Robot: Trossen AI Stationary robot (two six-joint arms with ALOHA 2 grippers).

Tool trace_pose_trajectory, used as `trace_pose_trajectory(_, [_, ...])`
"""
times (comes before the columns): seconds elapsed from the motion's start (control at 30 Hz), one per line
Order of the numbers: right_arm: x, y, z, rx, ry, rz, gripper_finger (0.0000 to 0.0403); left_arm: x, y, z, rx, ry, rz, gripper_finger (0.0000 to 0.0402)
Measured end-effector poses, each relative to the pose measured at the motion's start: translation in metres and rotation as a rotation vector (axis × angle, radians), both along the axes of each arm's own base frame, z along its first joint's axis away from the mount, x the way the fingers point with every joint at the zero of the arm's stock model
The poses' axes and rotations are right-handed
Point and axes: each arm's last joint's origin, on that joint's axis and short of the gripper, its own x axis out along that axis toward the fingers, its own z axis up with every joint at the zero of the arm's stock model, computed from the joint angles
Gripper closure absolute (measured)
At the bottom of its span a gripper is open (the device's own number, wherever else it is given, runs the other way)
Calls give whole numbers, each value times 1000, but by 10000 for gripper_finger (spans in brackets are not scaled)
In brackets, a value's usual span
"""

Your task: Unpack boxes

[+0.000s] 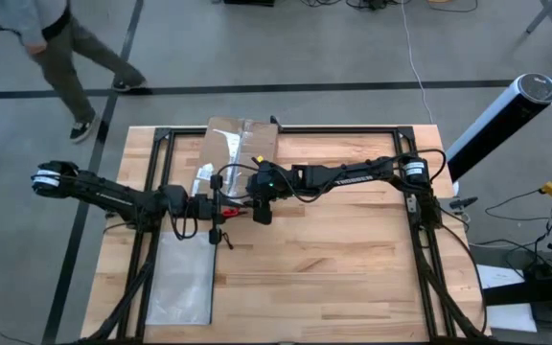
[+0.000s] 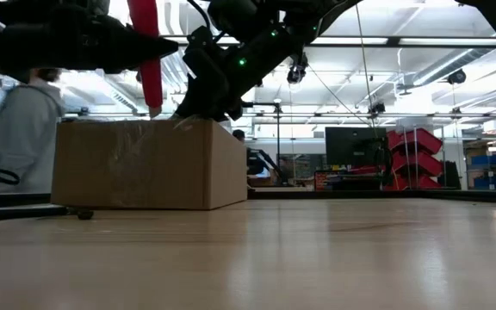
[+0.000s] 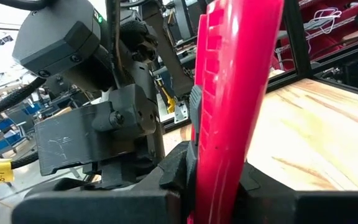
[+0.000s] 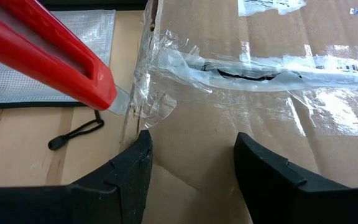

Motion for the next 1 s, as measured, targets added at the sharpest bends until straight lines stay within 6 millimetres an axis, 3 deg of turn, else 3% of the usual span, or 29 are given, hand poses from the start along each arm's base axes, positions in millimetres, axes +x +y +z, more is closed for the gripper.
trace_pose_trajectory(1.0, [-4, 0, -5, 8, 59, -5, 204, -21, 4, -4, -41, 199, 94, 371])
